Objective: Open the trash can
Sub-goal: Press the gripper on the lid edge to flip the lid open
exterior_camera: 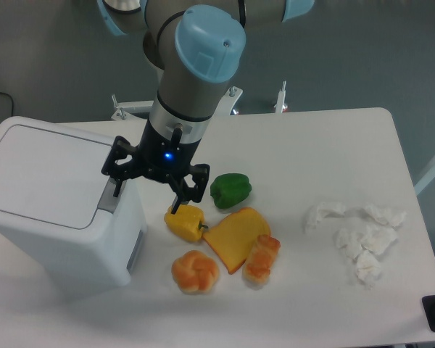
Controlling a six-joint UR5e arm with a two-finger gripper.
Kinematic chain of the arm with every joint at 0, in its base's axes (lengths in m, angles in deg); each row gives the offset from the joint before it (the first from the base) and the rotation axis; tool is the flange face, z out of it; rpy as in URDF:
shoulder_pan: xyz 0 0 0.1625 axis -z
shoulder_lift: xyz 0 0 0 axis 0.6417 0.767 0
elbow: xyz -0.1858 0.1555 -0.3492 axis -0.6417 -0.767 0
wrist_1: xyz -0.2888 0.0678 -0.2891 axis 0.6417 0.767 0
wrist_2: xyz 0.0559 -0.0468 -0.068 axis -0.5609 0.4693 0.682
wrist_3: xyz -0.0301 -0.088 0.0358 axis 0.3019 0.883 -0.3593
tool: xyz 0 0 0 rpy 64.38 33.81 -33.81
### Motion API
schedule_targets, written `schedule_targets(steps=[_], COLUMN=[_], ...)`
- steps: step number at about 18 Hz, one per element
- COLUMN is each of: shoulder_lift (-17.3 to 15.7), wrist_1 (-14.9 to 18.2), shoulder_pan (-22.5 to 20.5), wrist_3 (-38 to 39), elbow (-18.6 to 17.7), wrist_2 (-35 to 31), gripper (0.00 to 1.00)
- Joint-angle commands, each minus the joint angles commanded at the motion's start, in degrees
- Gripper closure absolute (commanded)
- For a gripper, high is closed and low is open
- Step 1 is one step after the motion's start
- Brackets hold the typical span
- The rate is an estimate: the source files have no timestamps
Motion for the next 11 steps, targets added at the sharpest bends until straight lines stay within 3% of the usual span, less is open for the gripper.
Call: schedule_targets(steps=[11], shoulder_lift=[0.3], wrist_1=[-0.3], shoulder_pan=[0.2], wrist_3=[0.2], elbow=[-0.4], wrist_2=[-0.3], gripper=[0.00])
